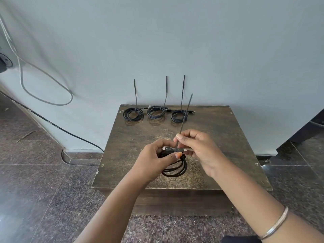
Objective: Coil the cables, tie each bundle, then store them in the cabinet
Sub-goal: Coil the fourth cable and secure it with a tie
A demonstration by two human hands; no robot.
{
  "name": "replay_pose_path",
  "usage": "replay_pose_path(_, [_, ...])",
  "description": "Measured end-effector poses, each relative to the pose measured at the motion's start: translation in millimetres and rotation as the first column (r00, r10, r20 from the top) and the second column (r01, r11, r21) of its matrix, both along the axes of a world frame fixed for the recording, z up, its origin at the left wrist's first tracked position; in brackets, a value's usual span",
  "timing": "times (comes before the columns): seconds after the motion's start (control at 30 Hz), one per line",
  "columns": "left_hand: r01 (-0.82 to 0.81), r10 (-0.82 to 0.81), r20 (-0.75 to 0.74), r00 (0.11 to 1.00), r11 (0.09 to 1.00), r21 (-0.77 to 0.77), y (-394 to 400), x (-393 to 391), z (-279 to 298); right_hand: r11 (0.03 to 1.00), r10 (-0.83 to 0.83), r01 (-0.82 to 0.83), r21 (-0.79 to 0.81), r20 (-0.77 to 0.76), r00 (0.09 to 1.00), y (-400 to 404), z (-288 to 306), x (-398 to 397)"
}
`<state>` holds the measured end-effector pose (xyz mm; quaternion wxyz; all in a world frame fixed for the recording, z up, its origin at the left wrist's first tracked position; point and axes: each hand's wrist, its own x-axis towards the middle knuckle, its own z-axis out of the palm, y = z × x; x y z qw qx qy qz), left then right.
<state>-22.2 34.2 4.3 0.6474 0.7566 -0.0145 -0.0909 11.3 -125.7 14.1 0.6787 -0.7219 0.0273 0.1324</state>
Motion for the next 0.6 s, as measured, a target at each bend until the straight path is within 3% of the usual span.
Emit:
replay_pose_path(0.27, [-0.118, 0.11, -0.06, 0.992, 0.982, -0.149, 5.6, 4.5, -1.0, 0.993, 0.109, -0.108, 0.04, -0.033, 0.993, 2.9, 5.4, -3.6])
replay_pose_path(0.43, [-0.178, 0.144, -0.121, 0.982, 0.919, -0.351, 14.3, 7.5, 1.0, 0.977, 0.212, -0.211, 0.027, -0.08, 0.974, -0.3, 5.6, -4.0])
replay_pose_path(0.6, [-0.25, 0.184, -0.189, 0.965, 0.867, -0.432, 18.5, 10.5, 1.3, 0.972, 0.233, -0.227, 0.063, -0.125, 0.964, -0.8, 3.0, -4.4])
